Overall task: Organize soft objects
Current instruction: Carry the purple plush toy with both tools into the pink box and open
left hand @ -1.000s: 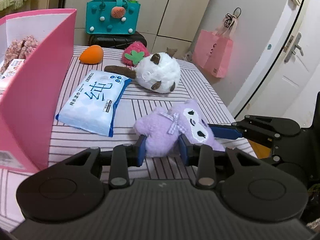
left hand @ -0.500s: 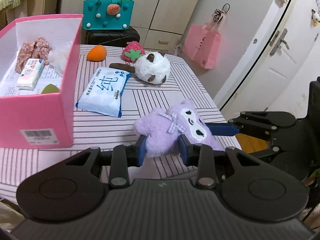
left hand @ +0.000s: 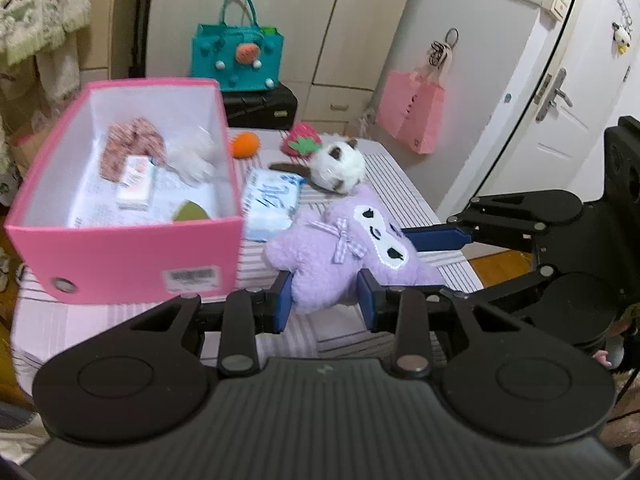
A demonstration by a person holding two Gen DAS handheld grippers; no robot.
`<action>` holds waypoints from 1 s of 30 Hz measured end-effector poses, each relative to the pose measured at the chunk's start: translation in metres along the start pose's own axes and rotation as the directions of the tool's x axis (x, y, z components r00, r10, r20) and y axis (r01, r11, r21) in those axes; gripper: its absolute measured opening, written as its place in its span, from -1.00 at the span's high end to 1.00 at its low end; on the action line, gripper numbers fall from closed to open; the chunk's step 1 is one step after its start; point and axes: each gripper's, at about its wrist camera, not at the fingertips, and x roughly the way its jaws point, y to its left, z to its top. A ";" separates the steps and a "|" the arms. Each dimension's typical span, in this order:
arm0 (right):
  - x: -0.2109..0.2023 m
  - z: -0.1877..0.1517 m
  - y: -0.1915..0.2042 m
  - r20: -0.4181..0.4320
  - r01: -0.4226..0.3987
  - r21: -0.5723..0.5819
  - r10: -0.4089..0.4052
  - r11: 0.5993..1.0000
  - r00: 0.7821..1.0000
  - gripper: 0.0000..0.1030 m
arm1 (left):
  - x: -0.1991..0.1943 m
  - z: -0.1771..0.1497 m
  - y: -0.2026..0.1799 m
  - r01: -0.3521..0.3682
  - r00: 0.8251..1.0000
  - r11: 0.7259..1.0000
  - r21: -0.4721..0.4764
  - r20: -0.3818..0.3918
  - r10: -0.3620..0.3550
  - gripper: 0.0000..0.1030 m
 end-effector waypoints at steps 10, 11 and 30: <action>0.041 0.064 0.015 0.084 -0.005 -0.061 0.010 0.998 0.996 -0.05 | -0.021 0.039 0.056 -0.078 0.994 0.997 0.008 0.084 0.077 0.36; 0.048 0.071 0.015 0.087 -0.006 -0.071 0.012 0.997 0.996 -0.05 | -0.020 0.043 0.063 -0.088 0.992 0.996 0.005 0.091 0.087 0.36; 0.209 0.160 -0.042 -0.052 -0.031 -0.132 0.024 0.991 0.998 -0.05 | 0.098 0.142 0.187 -0.202 0.977 0.972 -0.123 -0.094 0.191 0.37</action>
